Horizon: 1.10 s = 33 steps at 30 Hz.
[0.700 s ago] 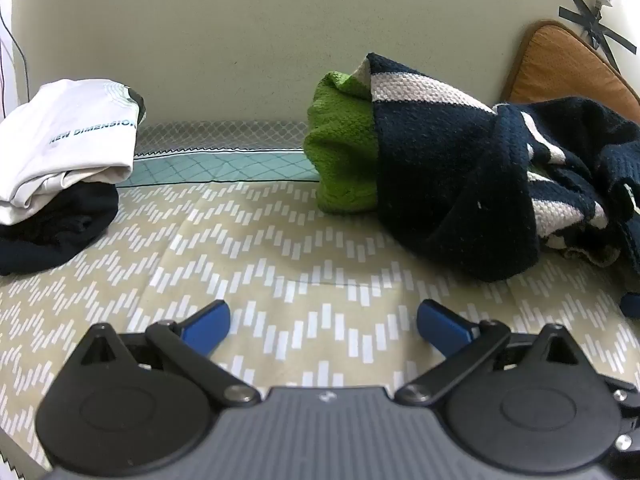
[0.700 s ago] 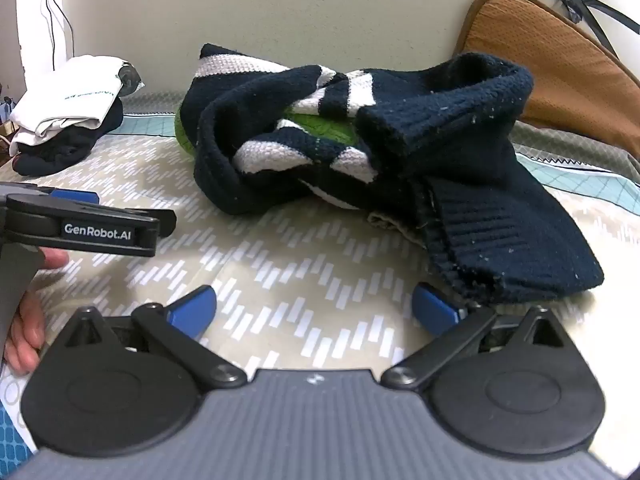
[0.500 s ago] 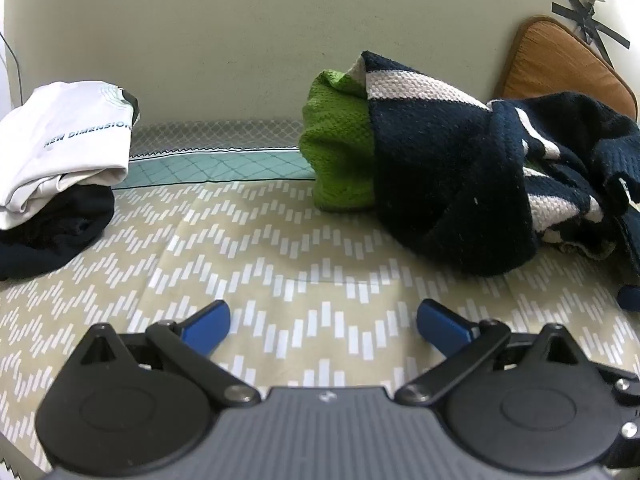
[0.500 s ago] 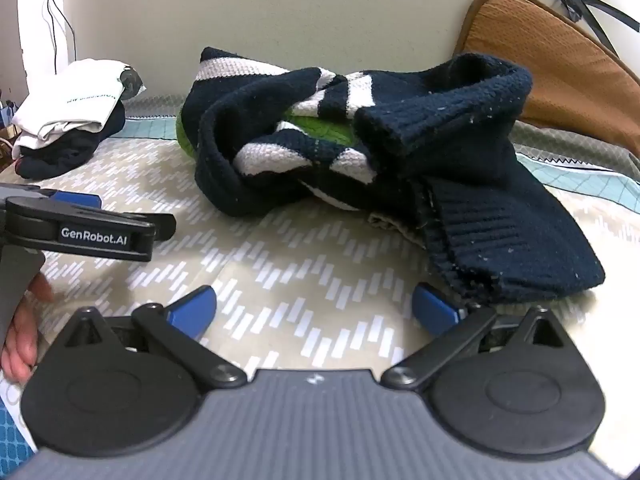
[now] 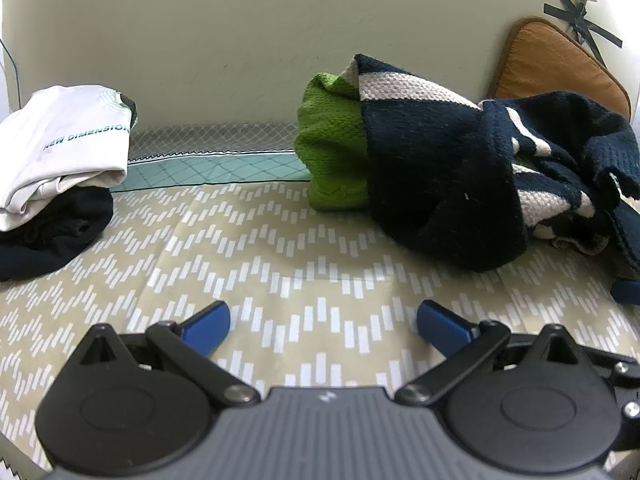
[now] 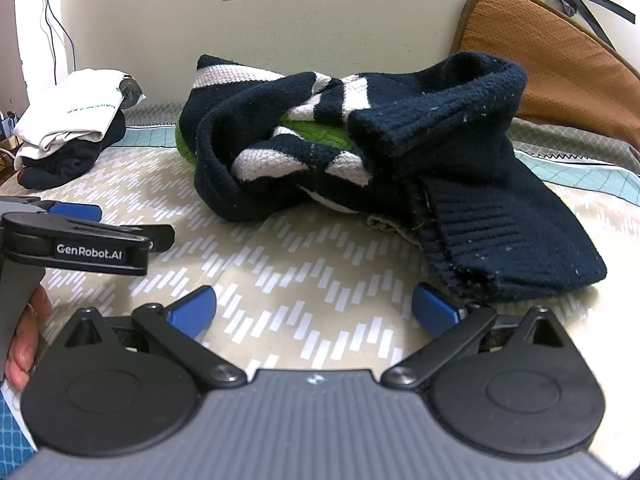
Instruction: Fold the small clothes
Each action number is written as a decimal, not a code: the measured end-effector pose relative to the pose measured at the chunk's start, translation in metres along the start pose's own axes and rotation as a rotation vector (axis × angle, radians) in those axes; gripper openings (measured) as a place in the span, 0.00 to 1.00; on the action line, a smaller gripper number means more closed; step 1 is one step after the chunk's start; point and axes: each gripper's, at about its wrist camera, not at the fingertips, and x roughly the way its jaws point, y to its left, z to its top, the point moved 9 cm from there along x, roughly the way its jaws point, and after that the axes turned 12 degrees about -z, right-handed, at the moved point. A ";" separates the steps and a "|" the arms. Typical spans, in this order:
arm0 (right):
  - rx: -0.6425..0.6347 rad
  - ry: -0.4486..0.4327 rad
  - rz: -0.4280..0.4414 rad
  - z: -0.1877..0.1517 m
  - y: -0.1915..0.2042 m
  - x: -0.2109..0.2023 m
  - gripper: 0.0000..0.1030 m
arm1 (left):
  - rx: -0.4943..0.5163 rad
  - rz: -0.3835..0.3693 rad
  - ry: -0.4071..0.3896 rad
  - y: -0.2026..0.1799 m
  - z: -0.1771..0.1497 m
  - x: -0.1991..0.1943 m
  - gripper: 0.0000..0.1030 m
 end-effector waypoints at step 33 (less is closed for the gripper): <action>-0.013 -0.001 -0.009 0.000 0.001 0.000 1.00 | -0.036 -0.050 -0.056 0.008 0.006 -0.009 1.00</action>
